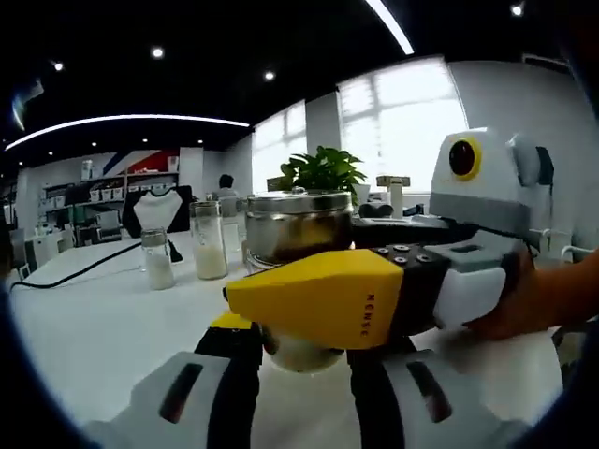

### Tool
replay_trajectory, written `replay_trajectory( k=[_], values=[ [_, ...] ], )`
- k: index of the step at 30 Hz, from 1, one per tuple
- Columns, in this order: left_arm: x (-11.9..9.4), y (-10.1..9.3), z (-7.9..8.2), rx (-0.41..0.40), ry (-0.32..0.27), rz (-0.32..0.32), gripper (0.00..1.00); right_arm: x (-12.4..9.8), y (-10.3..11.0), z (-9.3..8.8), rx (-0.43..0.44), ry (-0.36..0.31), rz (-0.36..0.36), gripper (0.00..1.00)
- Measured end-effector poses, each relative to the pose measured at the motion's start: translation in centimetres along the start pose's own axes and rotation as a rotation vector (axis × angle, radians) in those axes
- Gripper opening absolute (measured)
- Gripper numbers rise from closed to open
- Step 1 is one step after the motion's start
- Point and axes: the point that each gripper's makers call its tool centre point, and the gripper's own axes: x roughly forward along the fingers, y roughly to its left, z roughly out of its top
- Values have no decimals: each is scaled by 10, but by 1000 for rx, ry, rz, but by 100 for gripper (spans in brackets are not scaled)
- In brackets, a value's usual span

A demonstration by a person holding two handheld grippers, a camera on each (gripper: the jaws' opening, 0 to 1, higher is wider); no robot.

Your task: Rotate the seasoning bottle until the label or dispensing opening points toward the visible target arrow and the bottle remains upright within the marked orientation range

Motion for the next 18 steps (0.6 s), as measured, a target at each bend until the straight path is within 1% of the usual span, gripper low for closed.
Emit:
replay_trajectory(
  k=[3,4,5,6,10,12,18],
  values=[
    [-1,4,2,-2,-8,21,37,2,-2,-4,-23,20,-9,34],
    [-2,5,3,-5,-16,29,37,2,-4,-9,-41,50,-22,34],
    [-3,8,1,9,-2,43,37,3,-4,-8,-25,44,-23,34],
    [-2,7,0,5,0,45,37,2,-6,-8,-35,51,-29,34],
    [-3,4,3,3,-13,43,37,0,-6,-5,-50,42,-47,33],
    [-3,3,3,3,-12,46,37,0,-7,-5,-58,50,-60,33],
    [-3,3,2,14,-9,51,36,-2,-8,-5,-47,52,-71,33]
  ],
)
